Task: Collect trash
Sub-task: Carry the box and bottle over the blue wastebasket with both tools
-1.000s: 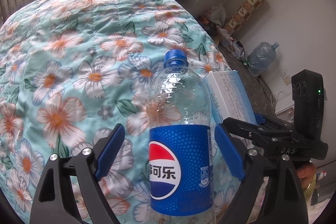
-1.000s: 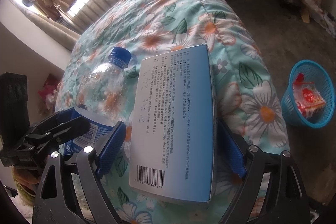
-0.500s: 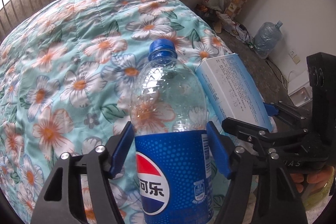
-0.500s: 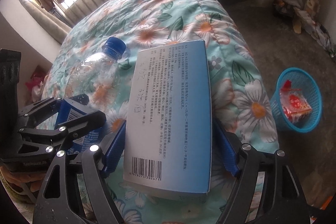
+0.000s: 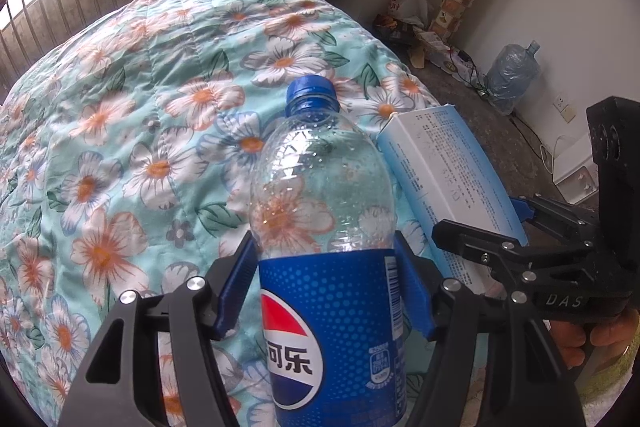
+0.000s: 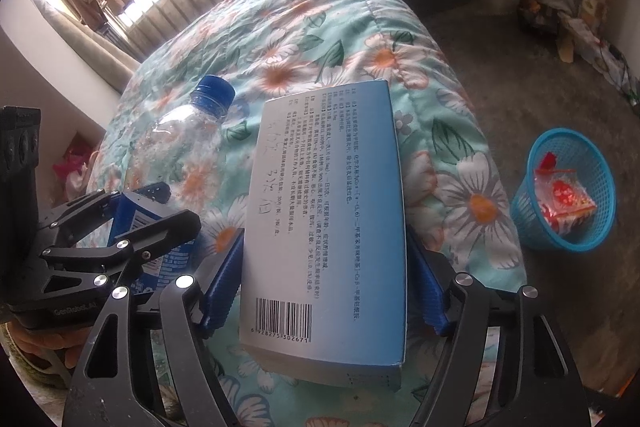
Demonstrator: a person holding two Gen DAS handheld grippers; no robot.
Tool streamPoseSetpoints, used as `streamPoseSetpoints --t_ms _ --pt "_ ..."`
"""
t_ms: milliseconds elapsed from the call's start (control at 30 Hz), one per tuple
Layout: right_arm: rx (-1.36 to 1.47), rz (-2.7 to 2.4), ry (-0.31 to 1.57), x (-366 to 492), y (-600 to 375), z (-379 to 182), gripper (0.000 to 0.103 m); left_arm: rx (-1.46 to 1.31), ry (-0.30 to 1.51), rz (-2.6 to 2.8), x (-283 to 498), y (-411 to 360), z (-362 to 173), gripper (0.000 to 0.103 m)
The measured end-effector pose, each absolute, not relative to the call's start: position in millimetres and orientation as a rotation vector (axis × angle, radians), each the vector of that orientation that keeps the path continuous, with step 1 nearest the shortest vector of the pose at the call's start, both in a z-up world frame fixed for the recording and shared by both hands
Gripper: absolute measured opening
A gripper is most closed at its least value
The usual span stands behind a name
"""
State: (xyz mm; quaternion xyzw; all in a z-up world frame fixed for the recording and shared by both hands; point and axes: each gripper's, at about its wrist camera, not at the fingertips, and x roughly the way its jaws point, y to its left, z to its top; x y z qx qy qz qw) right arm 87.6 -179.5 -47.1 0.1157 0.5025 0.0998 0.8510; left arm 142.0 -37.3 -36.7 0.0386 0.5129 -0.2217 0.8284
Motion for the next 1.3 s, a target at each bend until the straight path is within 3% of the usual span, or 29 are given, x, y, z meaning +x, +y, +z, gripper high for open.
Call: streamPoseSetpoints --t_ms 900,1300 --pt "0.442 0.211 0.915 64.0 -240.9 -11.7 0.069 0.031 0.947 -0.534 127.7 -28.8 24.7 0.063" --pt "0.654 -0.062 0.744 20.8 -373.7 -7.9 0.069 0.098 0.921 -0.744 154.2 -134.4 62.1 0.062"
